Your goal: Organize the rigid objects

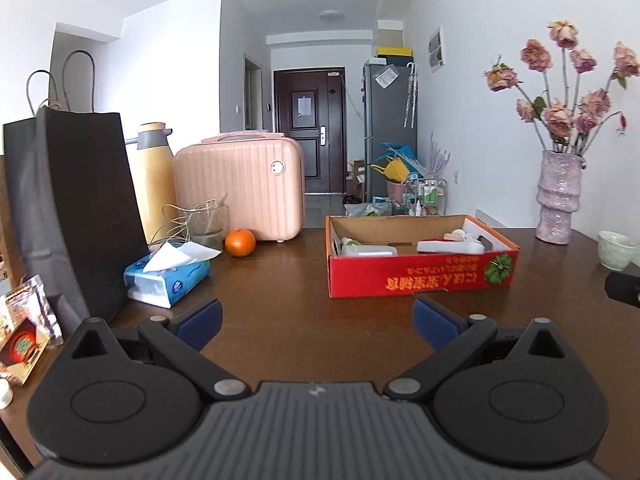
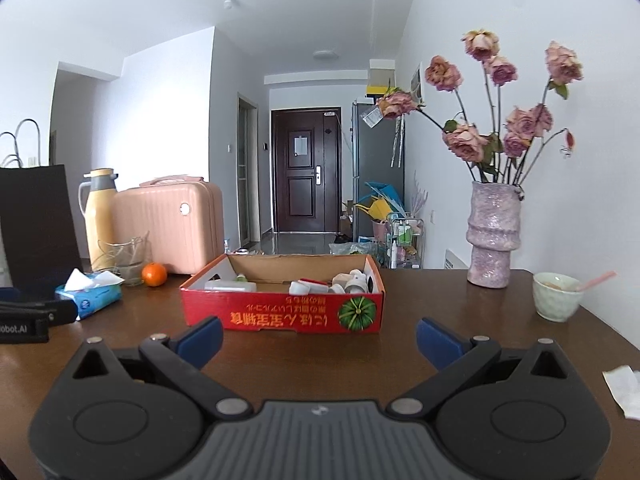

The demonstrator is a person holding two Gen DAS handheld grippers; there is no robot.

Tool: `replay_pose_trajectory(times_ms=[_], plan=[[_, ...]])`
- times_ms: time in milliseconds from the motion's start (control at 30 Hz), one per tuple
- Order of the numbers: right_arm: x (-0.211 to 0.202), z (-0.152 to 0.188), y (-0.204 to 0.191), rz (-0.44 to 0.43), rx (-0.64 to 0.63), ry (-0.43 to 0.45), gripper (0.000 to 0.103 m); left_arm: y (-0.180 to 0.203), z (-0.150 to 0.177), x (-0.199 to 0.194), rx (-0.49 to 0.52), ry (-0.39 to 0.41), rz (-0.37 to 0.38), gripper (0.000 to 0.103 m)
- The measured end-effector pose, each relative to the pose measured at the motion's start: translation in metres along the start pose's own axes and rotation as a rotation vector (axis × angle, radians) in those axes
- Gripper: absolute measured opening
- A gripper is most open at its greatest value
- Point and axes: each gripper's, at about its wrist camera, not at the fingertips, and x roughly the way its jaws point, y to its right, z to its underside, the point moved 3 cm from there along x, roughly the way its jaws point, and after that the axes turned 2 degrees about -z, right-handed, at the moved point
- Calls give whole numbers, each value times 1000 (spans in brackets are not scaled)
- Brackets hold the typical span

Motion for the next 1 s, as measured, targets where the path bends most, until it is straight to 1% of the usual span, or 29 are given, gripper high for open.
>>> replay_pose_trajectory(times_ms=[100,267,433,600,1000], plan=[[-23,9,-5,-5,-6,3,103,0,11,-22,2,2,12,103],[-48,22,-15,-11,-17,-3,103,1,27,-50,-3,-2,28,103],[-63,32,-20,1,-25,-15,103,3,34,-66,2,2,49,103],[-70,34,-22,3,-28,-13,103,3,33,-73,0,14,53,103],[-69,32,-23,0,-33,-12,103,3,34,-74,1,15,57,103]])
